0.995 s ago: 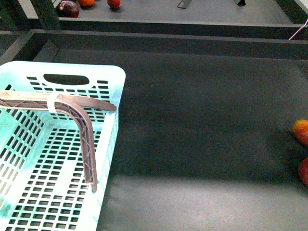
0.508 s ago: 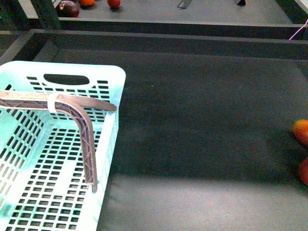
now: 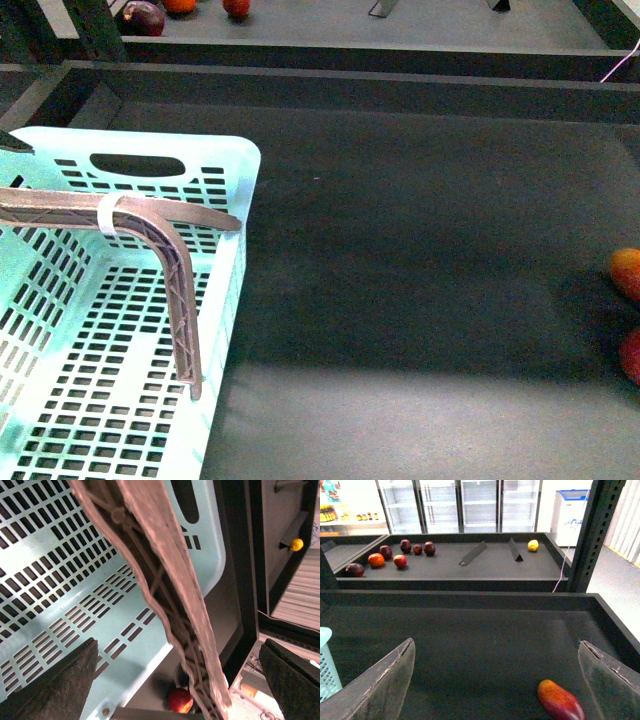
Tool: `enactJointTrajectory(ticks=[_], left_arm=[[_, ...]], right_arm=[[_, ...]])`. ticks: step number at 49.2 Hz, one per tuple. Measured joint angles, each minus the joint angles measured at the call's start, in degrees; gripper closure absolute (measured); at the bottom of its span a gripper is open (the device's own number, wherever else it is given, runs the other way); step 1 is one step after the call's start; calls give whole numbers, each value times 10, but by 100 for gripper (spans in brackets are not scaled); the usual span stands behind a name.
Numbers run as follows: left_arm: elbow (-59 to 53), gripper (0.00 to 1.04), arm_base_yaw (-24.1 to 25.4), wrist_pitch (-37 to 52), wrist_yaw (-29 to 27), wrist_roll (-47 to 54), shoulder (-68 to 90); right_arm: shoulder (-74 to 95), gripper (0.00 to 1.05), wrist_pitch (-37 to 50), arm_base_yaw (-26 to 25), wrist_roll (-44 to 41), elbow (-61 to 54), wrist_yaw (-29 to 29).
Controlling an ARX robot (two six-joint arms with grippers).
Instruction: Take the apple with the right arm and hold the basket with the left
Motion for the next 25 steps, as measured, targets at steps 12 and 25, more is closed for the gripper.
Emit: enactJointTrajectory(ticks=[12, 25], left_arm=[[27, 7, 10, 17, -16, -25, 63], [36, 20, 20, 19, -29, -29, 77]], right_arm=[[0, 9, 0, 0, 0, 0, 0], [0, 9, 0, 0, 0, 0, 0]])
